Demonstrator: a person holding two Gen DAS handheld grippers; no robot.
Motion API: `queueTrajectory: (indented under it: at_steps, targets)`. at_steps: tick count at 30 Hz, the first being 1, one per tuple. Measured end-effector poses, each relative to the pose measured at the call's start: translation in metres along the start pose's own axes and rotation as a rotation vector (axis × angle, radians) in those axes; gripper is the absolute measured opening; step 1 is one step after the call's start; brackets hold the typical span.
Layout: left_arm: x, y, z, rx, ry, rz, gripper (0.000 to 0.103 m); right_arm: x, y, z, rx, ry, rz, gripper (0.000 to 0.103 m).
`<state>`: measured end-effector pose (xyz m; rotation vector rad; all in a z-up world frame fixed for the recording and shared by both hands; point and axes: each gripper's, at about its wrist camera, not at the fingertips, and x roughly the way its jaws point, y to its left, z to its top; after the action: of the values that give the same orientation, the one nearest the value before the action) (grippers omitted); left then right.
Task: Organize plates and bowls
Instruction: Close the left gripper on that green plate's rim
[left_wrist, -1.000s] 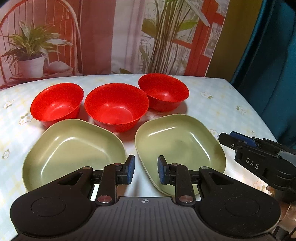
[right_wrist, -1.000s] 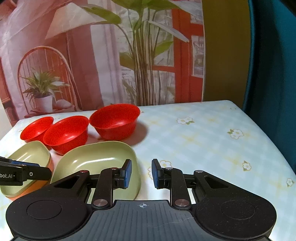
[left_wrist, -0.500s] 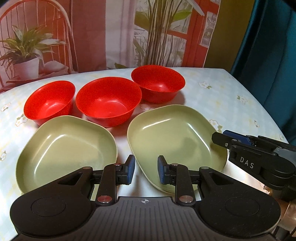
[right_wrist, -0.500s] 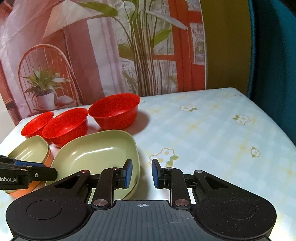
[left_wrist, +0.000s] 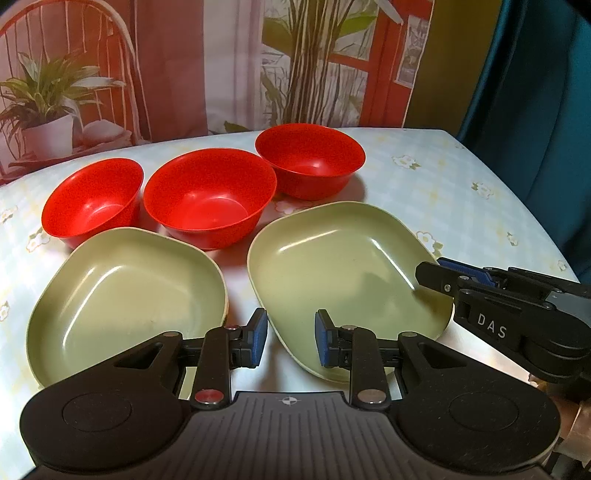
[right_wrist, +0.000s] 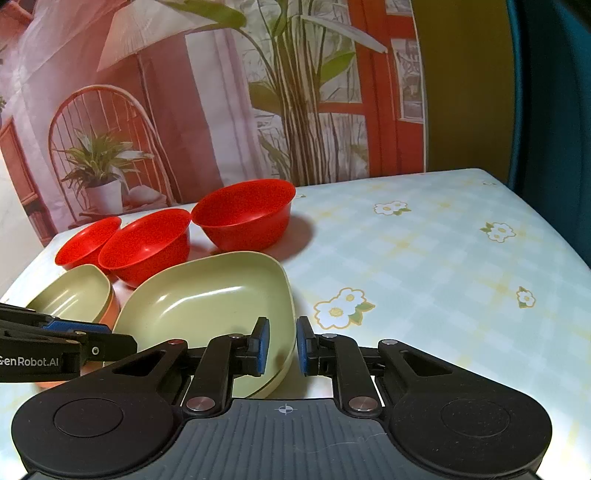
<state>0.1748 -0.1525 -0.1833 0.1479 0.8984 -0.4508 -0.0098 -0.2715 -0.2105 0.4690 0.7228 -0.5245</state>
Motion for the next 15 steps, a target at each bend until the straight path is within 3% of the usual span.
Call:
queueTrajectory:
  at_steps: [15]
  targets:
    - [-0.0074,0.0012,-0.0031,0.003,-0.022,-0.011,0.028,-0.0019,-0.0008,0.0,0.005,-0.002,0.002,0.014]
